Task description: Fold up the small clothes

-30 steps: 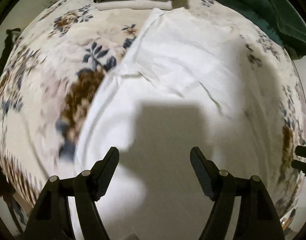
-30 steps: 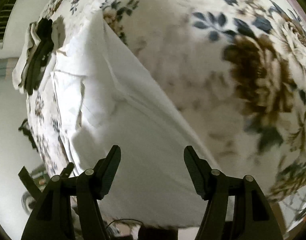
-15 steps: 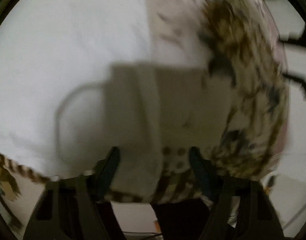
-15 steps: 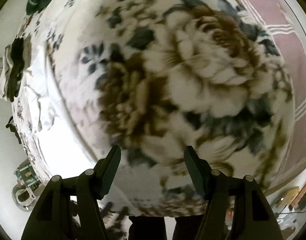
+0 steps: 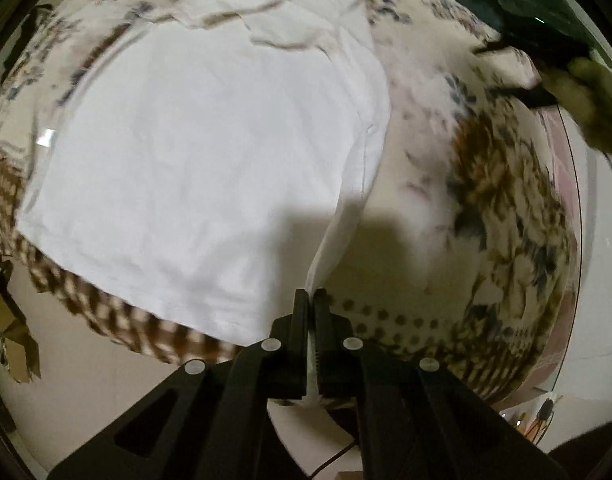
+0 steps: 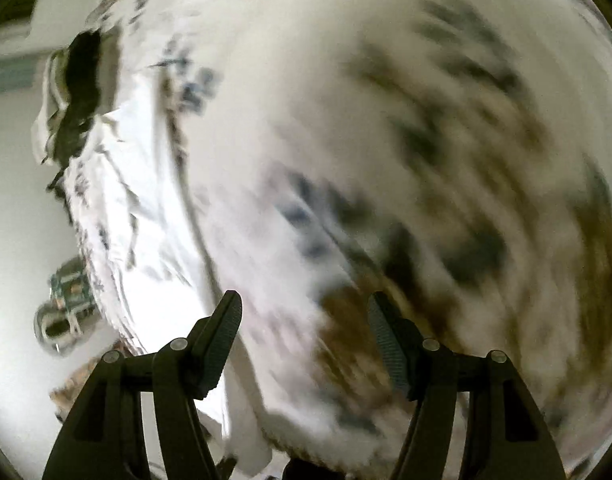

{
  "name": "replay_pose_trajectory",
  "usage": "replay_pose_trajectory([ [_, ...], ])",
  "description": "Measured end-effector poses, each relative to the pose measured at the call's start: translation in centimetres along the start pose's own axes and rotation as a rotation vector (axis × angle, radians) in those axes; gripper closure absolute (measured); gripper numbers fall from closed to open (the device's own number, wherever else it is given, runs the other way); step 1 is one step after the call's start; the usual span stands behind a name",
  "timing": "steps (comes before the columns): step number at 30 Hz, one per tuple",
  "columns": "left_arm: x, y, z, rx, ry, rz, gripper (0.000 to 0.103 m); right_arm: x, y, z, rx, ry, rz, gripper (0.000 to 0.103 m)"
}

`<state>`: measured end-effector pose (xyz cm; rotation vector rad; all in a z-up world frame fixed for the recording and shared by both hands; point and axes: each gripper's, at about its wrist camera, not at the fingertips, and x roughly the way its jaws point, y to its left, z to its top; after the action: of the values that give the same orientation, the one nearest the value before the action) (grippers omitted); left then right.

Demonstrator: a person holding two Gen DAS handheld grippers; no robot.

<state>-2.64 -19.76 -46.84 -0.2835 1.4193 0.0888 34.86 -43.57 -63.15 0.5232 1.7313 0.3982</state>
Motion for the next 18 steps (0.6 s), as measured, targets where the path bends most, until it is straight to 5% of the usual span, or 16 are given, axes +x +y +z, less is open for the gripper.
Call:
replay_pose_trajectory([
  [3,-1.0,1.1,0.7,-0.040,-0.011,0.002,0.102,2.7,3.7,6.0,-0.079,0.011,0.088,0.037],
  [5,-1.3,1.7,0.9,-0.060,-0.015,0.003,0.102,4.1,5.5,9.3,-0.089,0.003,0.151,0.055],
  [9,-1.9,3.3,1.4,-0.116,-0.024,0.000,0.102,7.2,8.2,14.5,-0.089,0.006,0.210,0.057],
  [13,-1.4,4.6,1.7,-0.136,-0.020,-0.019,0.102,10.1,9.9,16.2,-0.098,0.024,0.176,0.057],
  [18,1.3,5.8,2.0,-0.204,0.058,-0.222,0.099,10.6,10.7,15.4,-0.063,0.066,0.160,0.056],
])
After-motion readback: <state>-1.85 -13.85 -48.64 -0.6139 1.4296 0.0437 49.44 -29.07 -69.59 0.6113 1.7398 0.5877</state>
